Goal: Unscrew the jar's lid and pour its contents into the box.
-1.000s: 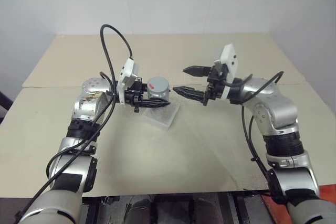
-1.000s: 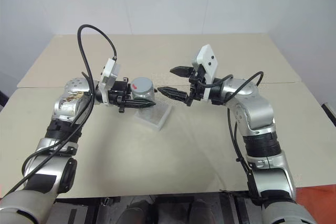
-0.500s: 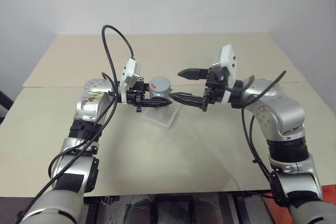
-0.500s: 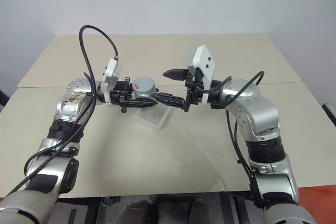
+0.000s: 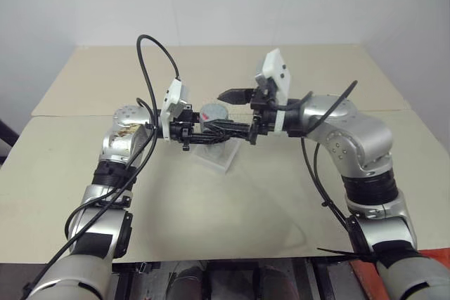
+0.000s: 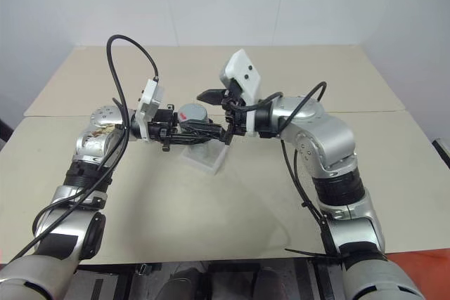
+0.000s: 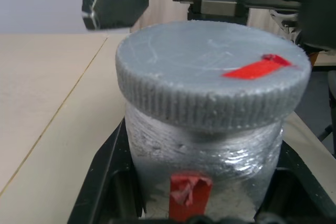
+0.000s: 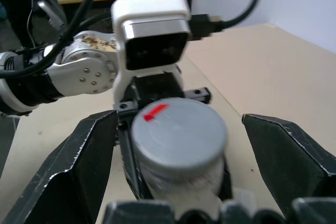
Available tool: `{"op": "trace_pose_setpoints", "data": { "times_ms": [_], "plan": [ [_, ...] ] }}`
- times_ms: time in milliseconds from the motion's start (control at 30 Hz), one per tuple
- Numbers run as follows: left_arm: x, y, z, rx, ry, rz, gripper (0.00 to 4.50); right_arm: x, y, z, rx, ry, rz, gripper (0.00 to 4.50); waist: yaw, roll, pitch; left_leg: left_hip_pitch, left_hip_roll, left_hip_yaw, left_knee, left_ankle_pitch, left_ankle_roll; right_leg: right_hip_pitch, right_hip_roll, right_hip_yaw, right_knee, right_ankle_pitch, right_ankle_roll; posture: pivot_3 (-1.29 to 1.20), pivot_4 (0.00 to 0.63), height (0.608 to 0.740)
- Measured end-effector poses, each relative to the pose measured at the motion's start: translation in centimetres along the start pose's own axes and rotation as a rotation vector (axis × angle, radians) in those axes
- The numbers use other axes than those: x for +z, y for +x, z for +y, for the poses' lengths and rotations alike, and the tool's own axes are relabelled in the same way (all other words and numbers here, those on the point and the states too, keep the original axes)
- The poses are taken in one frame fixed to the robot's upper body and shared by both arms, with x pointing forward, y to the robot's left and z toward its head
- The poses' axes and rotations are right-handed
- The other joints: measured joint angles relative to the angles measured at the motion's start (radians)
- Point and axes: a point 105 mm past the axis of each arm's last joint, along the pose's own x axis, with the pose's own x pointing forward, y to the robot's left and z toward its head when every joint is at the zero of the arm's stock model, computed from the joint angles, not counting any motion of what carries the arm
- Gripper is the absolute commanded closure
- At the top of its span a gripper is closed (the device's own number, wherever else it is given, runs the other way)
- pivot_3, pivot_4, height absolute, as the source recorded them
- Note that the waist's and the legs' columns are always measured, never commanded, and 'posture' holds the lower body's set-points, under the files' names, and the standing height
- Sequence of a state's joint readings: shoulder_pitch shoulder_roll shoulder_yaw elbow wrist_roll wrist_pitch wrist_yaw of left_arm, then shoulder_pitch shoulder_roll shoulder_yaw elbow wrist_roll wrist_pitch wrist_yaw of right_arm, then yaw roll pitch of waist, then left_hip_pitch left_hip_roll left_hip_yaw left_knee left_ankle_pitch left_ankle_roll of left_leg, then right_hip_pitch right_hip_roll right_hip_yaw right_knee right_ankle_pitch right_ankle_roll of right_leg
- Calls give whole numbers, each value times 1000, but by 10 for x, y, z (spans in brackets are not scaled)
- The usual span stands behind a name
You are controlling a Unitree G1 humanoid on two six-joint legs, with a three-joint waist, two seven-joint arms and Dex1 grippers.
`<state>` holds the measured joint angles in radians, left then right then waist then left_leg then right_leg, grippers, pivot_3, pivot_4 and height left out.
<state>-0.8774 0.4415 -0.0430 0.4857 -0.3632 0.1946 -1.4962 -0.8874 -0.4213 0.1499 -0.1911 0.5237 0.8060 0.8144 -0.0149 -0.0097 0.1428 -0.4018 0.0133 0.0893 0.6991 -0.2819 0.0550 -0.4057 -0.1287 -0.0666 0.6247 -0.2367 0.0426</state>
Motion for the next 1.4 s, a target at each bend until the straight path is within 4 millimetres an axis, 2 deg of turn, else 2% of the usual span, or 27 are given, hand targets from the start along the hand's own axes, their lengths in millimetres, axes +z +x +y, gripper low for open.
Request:
{"op": "trace_pose_setpoints", "data": {
  "times_ms": [333, 1200, 1300, 1400],
  "plan": [
    [0, 0, 0, 0, 0, 0, 2496, -3, 7, 2, 3, -12, 32, 73, 0, 0, 0, 0, 0, 0, 0, 0, 0, 0, 0, 0, 0, 0, 0, 0, 150, 740],
    [-4, -2, -2, 1, -10, 5, 2496, -5, 10, 0, 0, -27, 51, 73, 0, 0, 0, 0, 0, 0, 0, 0, 0, 0, 0, 0, 0, 0, 0, 0, 150, 740],
    [-3, -2, -2, 0, -7, 5, 2496, -5, 10, 0, 3, -27, 52, 643, 0, 0, 0, 0, 0, 0, 0, 0, 0, 0, 0, 0, 0, 0, 0, 0, 150, 740],
    [-3, -2, -2, 1, -6, 5, 2496, -5, 10, 1, 8, -27, 52, 1644, -1, 0, 0, 0, 0, 0, 0, 0, 0, 0, 0, 0, 0, 0, 0, 0, 150, 740]
  ]
}}
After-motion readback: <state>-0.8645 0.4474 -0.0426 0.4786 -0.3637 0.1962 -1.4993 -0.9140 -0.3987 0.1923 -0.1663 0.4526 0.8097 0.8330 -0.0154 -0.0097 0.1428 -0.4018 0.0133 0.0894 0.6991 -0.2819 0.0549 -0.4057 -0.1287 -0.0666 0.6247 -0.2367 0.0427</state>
